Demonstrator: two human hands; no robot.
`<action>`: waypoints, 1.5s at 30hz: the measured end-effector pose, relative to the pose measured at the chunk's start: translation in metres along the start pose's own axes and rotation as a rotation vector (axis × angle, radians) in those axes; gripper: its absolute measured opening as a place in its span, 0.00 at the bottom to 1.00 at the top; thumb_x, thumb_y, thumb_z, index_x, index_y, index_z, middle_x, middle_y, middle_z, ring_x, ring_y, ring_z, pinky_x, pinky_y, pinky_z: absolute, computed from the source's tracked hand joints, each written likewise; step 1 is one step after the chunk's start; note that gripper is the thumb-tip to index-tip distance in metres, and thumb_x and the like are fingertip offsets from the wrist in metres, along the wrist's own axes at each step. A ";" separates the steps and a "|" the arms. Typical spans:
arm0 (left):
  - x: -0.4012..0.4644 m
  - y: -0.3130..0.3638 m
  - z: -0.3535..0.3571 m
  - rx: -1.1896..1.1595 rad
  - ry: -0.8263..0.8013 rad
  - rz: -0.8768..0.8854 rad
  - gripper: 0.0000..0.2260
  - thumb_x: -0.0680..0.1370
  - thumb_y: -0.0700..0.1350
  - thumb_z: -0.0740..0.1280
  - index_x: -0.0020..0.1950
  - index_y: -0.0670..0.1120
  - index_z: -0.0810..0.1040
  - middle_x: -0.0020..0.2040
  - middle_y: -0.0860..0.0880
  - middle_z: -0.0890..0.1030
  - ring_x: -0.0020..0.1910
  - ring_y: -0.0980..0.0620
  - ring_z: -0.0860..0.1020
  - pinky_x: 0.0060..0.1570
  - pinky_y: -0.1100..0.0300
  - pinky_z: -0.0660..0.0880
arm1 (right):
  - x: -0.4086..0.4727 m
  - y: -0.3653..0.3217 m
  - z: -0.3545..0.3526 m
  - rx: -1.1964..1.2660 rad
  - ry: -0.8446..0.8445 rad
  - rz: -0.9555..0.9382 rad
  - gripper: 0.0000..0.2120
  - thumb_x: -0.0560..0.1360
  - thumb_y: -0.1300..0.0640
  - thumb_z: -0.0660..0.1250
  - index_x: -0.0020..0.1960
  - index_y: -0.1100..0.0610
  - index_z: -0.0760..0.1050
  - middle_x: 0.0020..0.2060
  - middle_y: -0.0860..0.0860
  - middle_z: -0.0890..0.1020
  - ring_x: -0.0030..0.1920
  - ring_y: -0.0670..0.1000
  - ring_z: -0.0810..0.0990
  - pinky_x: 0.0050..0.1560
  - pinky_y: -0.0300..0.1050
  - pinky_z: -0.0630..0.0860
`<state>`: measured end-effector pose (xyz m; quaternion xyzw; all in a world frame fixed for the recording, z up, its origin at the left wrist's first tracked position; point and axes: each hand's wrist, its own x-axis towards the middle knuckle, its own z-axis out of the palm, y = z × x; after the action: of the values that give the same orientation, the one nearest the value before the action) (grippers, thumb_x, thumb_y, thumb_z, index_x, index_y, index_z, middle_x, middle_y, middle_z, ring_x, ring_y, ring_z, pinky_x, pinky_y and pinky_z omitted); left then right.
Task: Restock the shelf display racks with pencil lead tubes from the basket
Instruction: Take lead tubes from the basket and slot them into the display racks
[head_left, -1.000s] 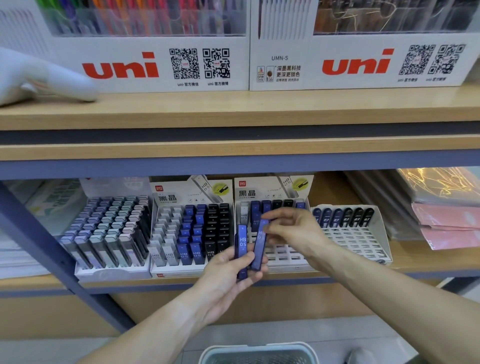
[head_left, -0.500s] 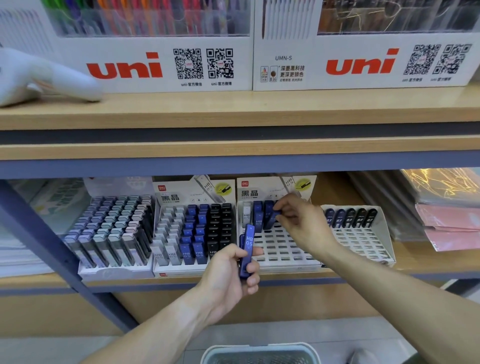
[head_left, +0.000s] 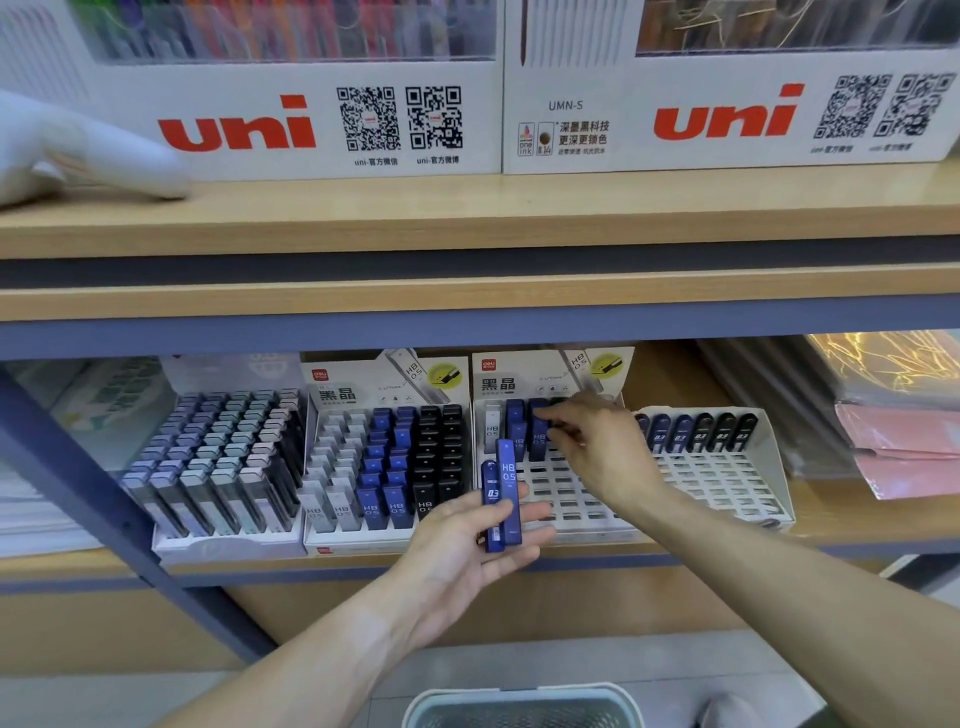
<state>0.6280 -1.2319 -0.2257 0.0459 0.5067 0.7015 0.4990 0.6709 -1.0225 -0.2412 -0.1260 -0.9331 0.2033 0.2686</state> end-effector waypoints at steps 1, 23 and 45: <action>0.000 0.000 0.000 -0.002 -0.004 -0.001 0.13 0.84 0.37 0.62 0.67 0.40 0.77 0.58 0.39 0.85 0.58 0.40 0.84 0.60 0.49 0.80 | 0.000 -0.002 -0.001 -0.018 0.021 0.000 0.15 0.76 0.64 0.71 0.62 0.55 0.83 0.54 0.52 0.82 0.50 0.52 0.82 0.54 0.42 0.77; 0.003 -0.009 -0.001 -0.120 0.084 -0.059 0.15 0.83 0.38 0.58 0.57 0.30 0.81 0.59 0.29 0.80 0.53 0.31 0.83 0.49 0.49 0.84 | -0.007 -0.025 -0.021 0.542 0.115 0.275 0.10 0.74 0.66 0.73 0.50 0.53 0.79 0.40 0.46 0.84 0.43 0.44 0.84 0.46 0.38 0.81; 0.002 -0.005 -0.003 -0.102 0.133 0.011 0.14 0.82 0.37 0.66 0.66 0.35 0.76 0.65 0.39 0.80 0.52 0.36 0.85 0.51 0.51 0.83 | -0.010 -0.026 -0.002 0.246 -0.079 0.004 0.08 0.77 0.62 0.72 0.53 0.50 0.80 0.43 0.42 0.84 0.46 0.40 0.82 0.51 0.38 0.80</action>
<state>0.6284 -1.2327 -0.2324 -0.0234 0.5020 0.7306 0.4622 0.6775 -1.0482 -0.2325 -0.0858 -0.9107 0.3217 0.2446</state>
